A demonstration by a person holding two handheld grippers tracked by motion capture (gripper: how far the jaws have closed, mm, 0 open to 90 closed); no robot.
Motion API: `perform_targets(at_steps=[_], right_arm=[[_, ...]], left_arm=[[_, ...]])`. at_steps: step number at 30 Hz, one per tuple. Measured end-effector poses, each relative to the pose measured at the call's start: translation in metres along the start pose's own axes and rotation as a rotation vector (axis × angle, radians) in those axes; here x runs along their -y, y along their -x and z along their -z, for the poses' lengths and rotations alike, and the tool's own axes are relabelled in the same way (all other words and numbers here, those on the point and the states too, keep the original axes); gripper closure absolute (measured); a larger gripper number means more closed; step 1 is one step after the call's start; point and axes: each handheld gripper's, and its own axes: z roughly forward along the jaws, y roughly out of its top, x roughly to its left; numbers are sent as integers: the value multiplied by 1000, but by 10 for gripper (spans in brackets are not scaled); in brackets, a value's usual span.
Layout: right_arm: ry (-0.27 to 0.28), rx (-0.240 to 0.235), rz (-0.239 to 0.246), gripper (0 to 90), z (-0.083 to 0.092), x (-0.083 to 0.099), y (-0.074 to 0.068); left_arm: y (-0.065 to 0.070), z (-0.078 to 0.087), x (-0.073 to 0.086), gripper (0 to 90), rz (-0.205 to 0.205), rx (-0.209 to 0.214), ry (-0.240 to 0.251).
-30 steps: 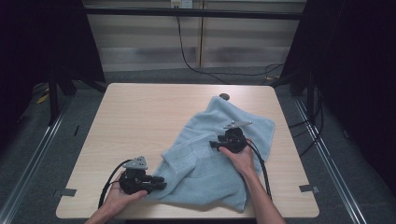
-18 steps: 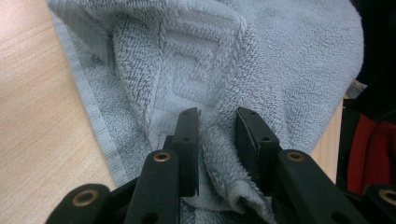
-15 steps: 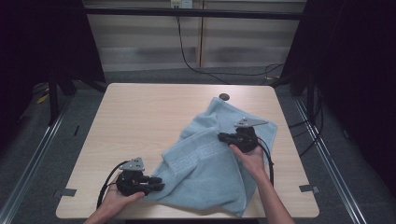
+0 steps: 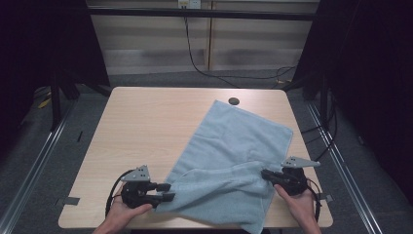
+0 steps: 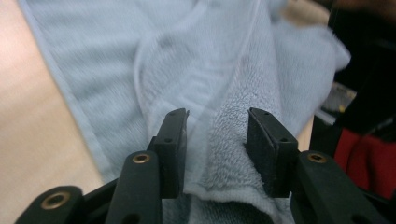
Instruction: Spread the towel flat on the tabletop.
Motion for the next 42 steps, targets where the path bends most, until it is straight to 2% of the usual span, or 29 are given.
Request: perform_targets(at_steps=[2, 3, 4, 5, 7, 8, 10, 12, 13, 15, 16, 17, 18, 19, 20, 21, 24, 25, 26, 27, 28, 29, 31, 33, 34, 35, 38, 40, 42], right_arm=[[-21, 1, -8, 865, -3, 4, 1], [-53, -2, -6, 865, -9, 9, 1], [-57, -2, -8, 865, -10, 9, 2], [-56, -4, -11, 865, -11, 8, 2], [-59, -6, -7, 865, -14, 8, 3], [-67, -7, -9, 865, -16, 9, 3], [-70, -10, -11, 865, -19, 9, 3], [-71, -7, -6, 865, -18, 9, 2], [-67, -10, -5, 865, -18, 9, 2], [-63, -14, -3, 864, -18, 10, 2], [-63, -14, -3, 864, -18, 10, 2], [-59, -16, -5, 864, -18, 11, 3], [-58, -16, -6, 864, -18, 11, 3], [-58, -16, -6, 864, -18, 11, 3], [-55, -17, -6, 863, -17, 11, 3], [-52, -19, -7, 860, -17, 11, 3], [-42, -21, -11, 846, -17, 11, 4], [-38, -22, -12, 836, -17, 10, 4], [-32, -25, -14, 825, -17, 10, 4], [-28, -27, -12, 808, -16, 11, 4], [-28, -27, -12, 808, -16, 11, 4], [-20, -33, -15, 746, -15, 11, 4], [-11, -37, -16, 711, -14, 10, 4], [0, -34, -23, 684, -13, 9, 4], [0, -34, -23, 684, -13, 9, 4], [10, -35, -18, 652, -14, 8, 5], [12, -30, -27, 614, -18, 5, 6], [-3, -25, -25, 593, -22, 4, 7], [-12, -25, -30, 597, -27, 4, 8]], left_arm=[[-5, 1, -2, 599, 15, 2, 22], [-14, 0, -5, 624, 54, 6, 51], [-19, -1, -6, 634, 78, 2, 59], [-35, -4, -11, 642, 115, -10, 68], [-47, -7, -13, 670, 170, -1, 84], [-52, -10, -14, 678, 182, -10, 87], [-56, -13, -14, 695, 211, 13, 85], [-57, -8, -14, 668, 214, 13, 113], [-59, -4, -14, 645, 237, 32, 147], [-61, 5, -15, 632, 219, -1, 165], [-61, 5, -15, 621, 219, -1, 165], [-65, 10, -15, 606, 213, -38, 162], [-66, 10, -15, 566, 201, -83, 136], [-66, 10, -15, 546, 201, -83, 136], [-68, 7, -11, 557, 193, -107, 109], [-68, 4, -10, 557, 194, -85, 89], [-58, -10, -10, 548, 141, -64, 21], [-58, -10, -10, 541, 141, -64, 21], [-53, -14, -11, 525, 129, -51, 12], [-42, -21, -11, 509, 93, -39, -17], [-42, -21, -11, 488, 93, -39, -17], [-35, -28, -9, 464, 69, -31, -48], [-32, -32, -7, 414, 63, -38, -71], [-29, -42, -5, 400, 37, -46, -116], [-29, -42, -5, 403, 37, -46, -116], [-27, -42, -7, 434, 29, -50, -119], [-26, -44, -6, 631, 16, -46, -136], [-26, -42, -7, 742, 9, -32, -113], [-27, -40, -7, 790, 25, -24, -101]])
